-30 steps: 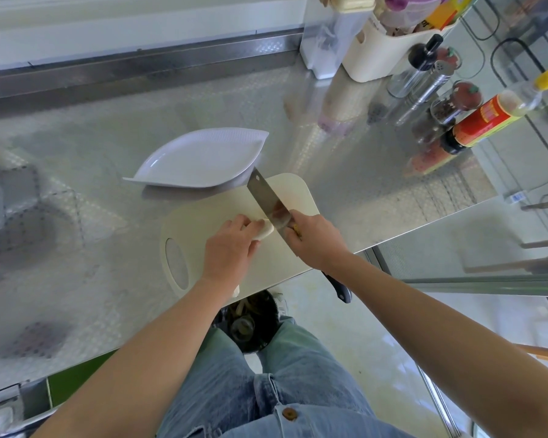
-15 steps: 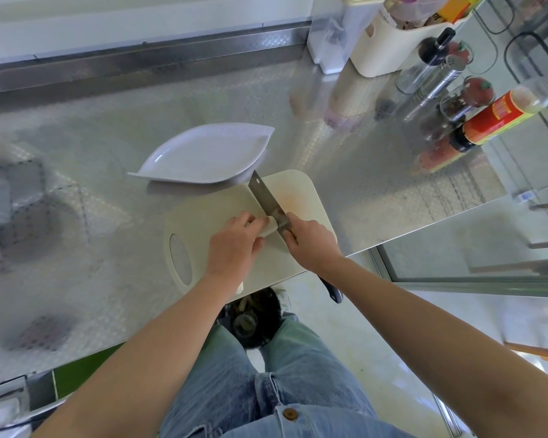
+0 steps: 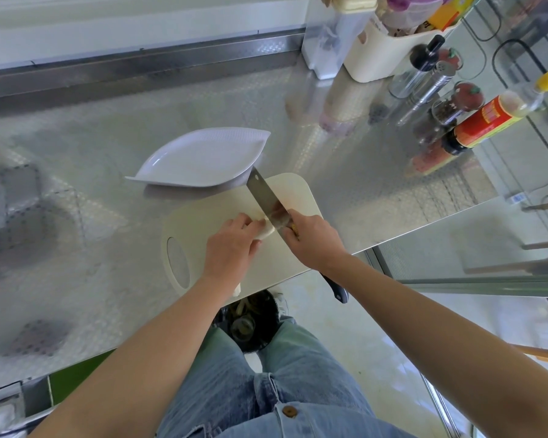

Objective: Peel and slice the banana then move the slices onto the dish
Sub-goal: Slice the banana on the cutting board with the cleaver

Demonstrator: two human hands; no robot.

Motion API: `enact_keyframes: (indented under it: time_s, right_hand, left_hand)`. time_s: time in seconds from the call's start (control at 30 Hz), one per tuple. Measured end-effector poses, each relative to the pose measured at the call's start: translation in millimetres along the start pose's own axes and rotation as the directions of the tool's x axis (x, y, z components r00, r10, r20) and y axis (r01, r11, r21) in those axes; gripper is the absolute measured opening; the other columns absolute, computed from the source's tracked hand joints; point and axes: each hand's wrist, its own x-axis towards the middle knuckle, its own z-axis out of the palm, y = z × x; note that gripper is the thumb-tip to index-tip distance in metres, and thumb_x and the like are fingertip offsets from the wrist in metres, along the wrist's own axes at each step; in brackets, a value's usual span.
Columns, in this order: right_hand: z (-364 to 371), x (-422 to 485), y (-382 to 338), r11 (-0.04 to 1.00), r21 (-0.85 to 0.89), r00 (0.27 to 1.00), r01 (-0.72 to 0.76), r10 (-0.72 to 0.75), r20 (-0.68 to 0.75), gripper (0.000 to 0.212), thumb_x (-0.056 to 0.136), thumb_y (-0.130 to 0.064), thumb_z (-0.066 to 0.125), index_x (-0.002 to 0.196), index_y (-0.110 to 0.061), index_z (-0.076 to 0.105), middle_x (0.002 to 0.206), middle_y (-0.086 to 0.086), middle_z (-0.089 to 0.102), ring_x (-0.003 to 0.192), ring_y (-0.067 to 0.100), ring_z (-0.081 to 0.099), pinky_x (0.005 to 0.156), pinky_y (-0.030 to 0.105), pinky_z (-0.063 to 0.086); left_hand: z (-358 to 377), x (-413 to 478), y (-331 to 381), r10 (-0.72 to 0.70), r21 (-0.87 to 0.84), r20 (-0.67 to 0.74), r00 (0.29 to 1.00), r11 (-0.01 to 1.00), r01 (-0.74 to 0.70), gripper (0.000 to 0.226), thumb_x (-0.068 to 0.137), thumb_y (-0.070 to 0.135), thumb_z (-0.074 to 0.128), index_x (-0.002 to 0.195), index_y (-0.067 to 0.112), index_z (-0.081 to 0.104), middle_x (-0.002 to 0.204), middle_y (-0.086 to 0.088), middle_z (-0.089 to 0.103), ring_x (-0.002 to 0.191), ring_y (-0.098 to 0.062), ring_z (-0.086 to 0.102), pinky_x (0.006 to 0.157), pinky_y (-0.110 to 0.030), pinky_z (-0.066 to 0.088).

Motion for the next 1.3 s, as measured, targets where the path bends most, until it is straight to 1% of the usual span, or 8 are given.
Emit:
enact_keyframes:
  time_s: [0.17,0.37,0.53,0.63,0.8,0.97,1.23,1.3]
  right_hand:
    - [11.2,2.9,-0.1,1.0,-0.01,1.0,-0.02,0.02,0.023,0.012,0.097,-0.027,0.038,0.093,-0.017,0.042,0.067,0.006,0.048,0.062,0.032,0.047,0.051,0.03,0.032]
    - [24.7,5.6,2.6,0.999,-0.003,0.999,-0.033,0.033,0.043,0.016,0.098,-0.029,0.04,0.102,-0.014,0.046,0.071,0.008,0.052,0.063,0.031,0.049,0.052,0.03,0.031]
    - [13.7,1.9,5.3,0.999,0.033,0.999,-0.024,0.024,-0.021,0.017,0.098,-0.033,0.04,0.088,-0.019,0.04,0.066,0.007,0.053,0.061,0.033,0.051,0.051,0.032,0.038]
    - [0.8,1.4,3.2,0.999,0.032,1.0,0.005,-0.004,-0.025,0.016,0.097,-0.029,0.042,0.085,-0.021,0.035,0.065,0.006,0.05,0.061,0.031,0.049,0.05,0.03,0.032]
    - [-3.8,0.7,-0.2,1.0,-0.005,0.999,0.026,-0.026,0.022,0.016,0.098,-0.029,0.041,0.086,-0.019,0.038,0.067,0.005,0.048,0.062,0.031,0.047,0.046,0.027,0.025]
    - [3.6,2.7,-0.8,1.0,-0.02,0.999,-0.002,0.003,0.036,0.014,0.097,-0.03,0.04,0.087,-0.02,0.037,0.066,0.004,0.047,0.063,0.032,0.05,0.049,0.03,0.032]
    - [22.2,2.8,-2.5,0.999,-0.034,0.998,-0.023,0.025,0.058,0.016,0.098,-0.027,0.039,0.106,-0.015,0.046,0.073,0.007,0.049,0.065,0.032,0.047,0.054,0.031,0.03]
    - [21.7,2.0,-1.5,0.999,-0.026,0.999,-0.018,0.019,0.044,0.016,0.099,-0.028,0.039,0.103,-0.014,0.047,0.072,0.006,0.048,0.065,0.032,0.047,0.054,0.031,0.03]
  left_hand:
    - [0.3,-0.3,0.5,-0.006,-0.014,-0.003,1.0,1.0,0.006,0.038,0.075,0.014,0.074,0.11,0.024,0.064,0.094,0.0,0.059,0.077,-0.023,0.057,0.046,-0.032,0.047]
    - [-0.1,0.4,1.2,-0.036,-0.001,0.032,0.999,0.999,0.036,0.036,0.08,0.019,0.071,0.114,0.027,0.062,0.096,0.002,0.057,0.08,-0.021,0.056,0.049,-0.035,0.049]
    - [-2.7,0.1,0.8,-0.009,-0.002,0.013,1.0,1.0,0.009,0.037,0.077,0.017,0.073,0.113,0.024,0.064,0.095,0.0,0.059,0.077,-0.022,0.057,0.048,-0.032,0.048]
    - [-3.1,0.0,1.7,0.011,0.006,-0.001,1.0,1.0,-0.011,0.032,0.076,0.014,0.073,0.105,0.023,0.065,0.091,-0.001,0.059,0.074,-0.023,0.057,0.045,-0.03,0.045]
    - [-1.9,0.7,1.3,0.022,0.023,-0.016,1.0,0.999,-0.022,0.032,0.074,0.015,0.076,0.104,0.02,0.065,0.091,-0.002,0.059,0.074,-0.023,0.057,0.044,-0.028,0.043]
    - [-0.9,0.3,0.6,0.01,0.008,-0.016,1.0,1.0,-0.01,0.034,0.073,0.015,0.077,0.104,0.019,0.064,0.091,-0.002,0.059,0.075,-0.024,0.058,0.045,-0.029,0.043]
    - [0.5,0.3,-0.8,-0.032,-0.011,0.037,0.999,0.999,0.032,0.038,0.08,0.02,0.071,0.116,0.027,0.061,0.1,0.002,0.058,0.084,-0.022,0.058,0.052,-0.035,0.05]
    - [0.4,-0.8,-1.4,-0.026,-0.012,0.041,0.999,1.0,0.027,0.04,0.08,0.021,0.07,0.119,0.026,0.059,0.103,0.002,0.058,0.085,-0.022,0.059,0.053,-0.036,0.051]
